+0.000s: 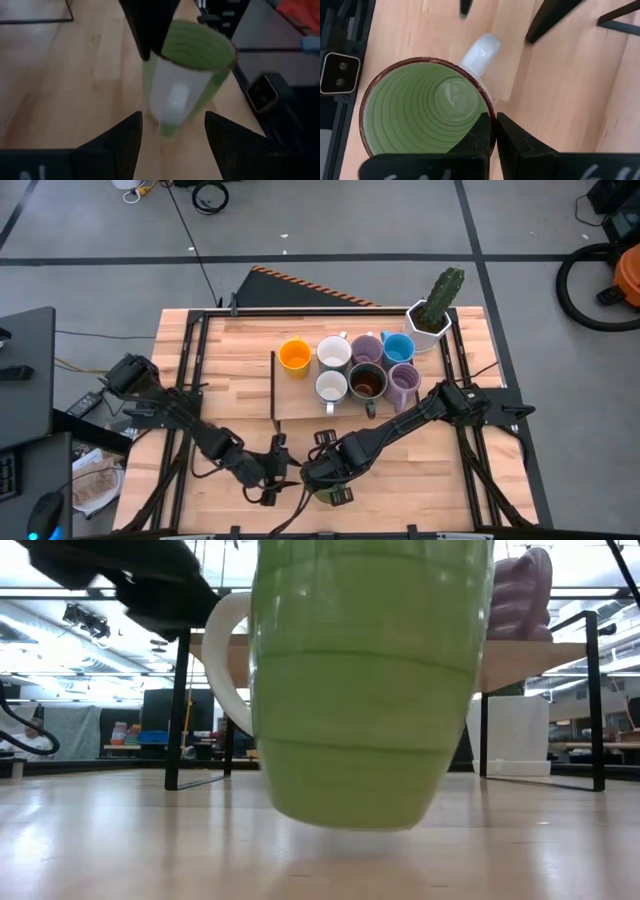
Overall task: Place coffee mugs
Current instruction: Put the green mug on the shelf
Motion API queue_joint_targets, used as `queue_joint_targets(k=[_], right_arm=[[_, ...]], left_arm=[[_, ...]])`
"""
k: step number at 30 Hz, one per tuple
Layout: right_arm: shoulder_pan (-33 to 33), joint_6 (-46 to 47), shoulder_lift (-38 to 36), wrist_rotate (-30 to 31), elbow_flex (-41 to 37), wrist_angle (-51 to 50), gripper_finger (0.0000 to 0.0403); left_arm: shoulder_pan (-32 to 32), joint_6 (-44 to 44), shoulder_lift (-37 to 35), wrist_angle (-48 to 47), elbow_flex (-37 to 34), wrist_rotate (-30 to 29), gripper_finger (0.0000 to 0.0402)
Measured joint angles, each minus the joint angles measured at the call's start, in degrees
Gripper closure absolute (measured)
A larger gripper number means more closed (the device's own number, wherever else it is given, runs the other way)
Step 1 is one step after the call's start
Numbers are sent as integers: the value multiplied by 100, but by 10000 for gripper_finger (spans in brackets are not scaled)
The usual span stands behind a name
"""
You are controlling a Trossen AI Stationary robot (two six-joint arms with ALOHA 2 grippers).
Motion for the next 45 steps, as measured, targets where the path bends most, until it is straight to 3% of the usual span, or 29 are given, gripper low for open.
queue_joint_targets(k=[6,11,26,28,41,45], right_arm=[[-1,-133,0,-16,0,21,385],[3,-148,0,-22,0,11,385],[13,-277,-4,-42,-2,124,379],[11,-265,-4,-63,2,132,370],[10,245,-225,250,146,-266,274],[80,670,-524,625,288,-699,253]], left_arm=[[203,23,500,646,-1,230,180],[332,65,725,1231,2,886,190],[384,477,858,1415,13,1072,320],[375,593,856,1434,23,1067,338],[326,462,798,1141,11,849,338],[149,325,501,776,11,300,338]])
